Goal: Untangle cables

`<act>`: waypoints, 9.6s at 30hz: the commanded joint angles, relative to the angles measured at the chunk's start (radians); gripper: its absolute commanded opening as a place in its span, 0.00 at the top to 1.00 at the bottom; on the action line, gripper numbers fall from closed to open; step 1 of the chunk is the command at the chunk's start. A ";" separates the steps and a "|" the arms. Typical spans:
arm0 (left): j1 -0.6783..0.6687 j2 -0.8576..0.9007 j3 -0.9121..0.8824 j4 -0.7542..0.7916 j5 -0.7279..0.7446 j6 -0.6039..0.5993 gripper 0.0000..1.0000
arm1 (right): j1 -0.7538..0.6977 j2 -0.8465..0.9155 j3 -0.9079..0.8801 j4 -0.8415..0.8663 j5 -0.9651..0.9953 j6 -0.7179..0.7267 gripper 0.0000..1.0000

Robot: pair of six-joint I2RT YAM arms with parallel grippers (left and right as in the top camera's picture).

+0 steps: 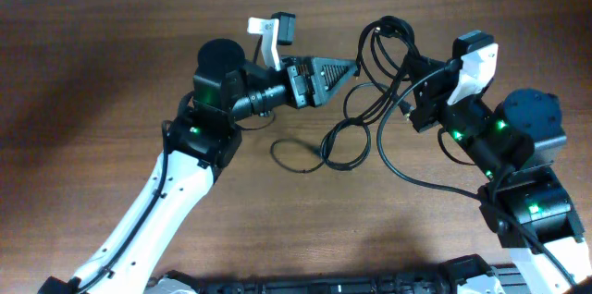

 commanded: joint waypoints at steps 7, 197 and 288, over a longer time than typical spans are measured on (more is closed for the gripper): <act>-0.101 -0.002 0.016 0.061 -0.035 -0.235 0.02 | 0.001 -0.004 0.003 0.015 -0.078 0.008 0.96; -0.246 -0.199 0.019 -0.452 -1.204 0.871 0.01 | 0.000 0.073 0.003 -0.090 -0.334 0.102 0.96; -0.196 0.068 0.019 -0.093 -0.571 0.148 1.00 | -0.059 0.065 0.003 -0.091 0.102 0.608 0.75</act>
